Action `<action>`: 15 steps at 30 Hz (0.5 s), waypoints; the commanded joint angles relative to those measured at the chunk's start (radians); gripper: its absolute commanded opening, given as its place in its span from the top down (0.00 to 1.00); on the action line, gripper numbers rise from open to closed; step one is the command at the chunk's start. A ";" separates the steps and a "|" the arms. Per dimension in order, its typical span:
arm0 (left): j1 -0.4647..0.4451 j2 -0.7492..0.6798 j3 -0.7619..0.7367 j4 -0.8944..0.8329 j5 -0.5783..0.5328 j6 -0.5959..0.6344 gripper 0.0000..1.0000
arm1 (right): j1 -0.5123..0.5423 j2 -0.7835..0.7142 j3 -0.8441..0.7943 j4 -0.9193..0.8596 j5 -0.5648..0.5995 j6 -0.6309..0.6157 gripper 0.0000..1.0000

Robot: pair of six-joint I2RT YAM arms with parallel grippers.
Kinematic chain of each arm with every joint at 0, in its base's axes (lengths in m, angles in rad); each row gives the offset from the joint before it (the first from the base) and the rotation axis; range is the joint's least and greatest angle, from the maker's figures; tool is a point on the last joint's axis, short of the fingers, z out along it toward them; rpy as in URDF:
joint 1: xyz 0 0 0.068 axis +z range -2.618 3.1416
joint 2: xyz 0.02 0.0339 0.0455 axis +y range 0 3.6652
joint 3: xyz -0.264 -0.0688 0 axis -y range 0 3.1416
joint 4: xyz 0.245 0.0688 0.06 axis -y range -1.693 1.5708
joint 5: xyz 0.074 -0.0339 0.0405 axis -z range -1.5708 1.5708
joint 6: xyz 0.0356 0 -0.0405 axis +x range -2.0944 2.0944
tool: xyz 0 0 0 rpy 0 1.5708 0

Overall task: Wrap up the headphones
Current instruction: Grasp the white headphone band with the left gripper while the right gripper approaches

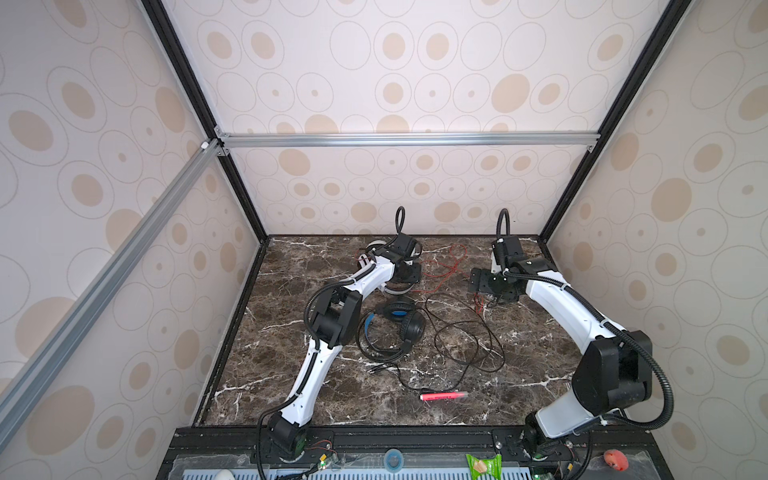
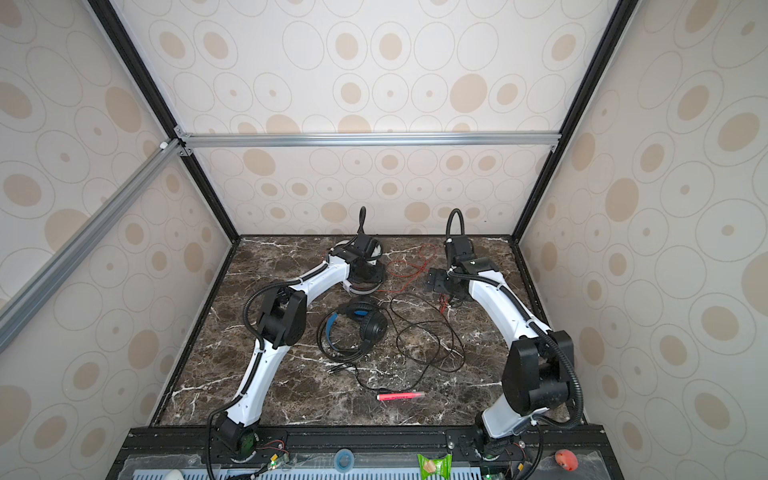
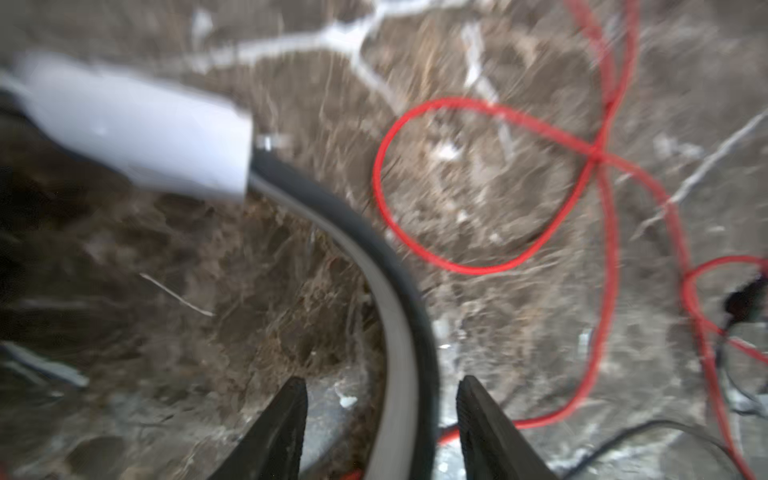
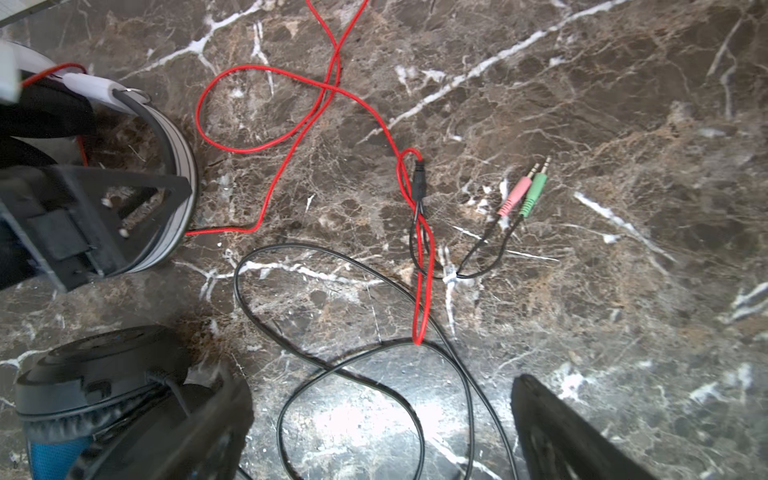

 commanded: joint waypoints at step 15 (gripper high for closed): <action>-0.001 -0.015 0.089 0.057 0.023 0.003 1.00 | -0.006 -0.010 0.022 0.000 -0.050 -0.082 0.01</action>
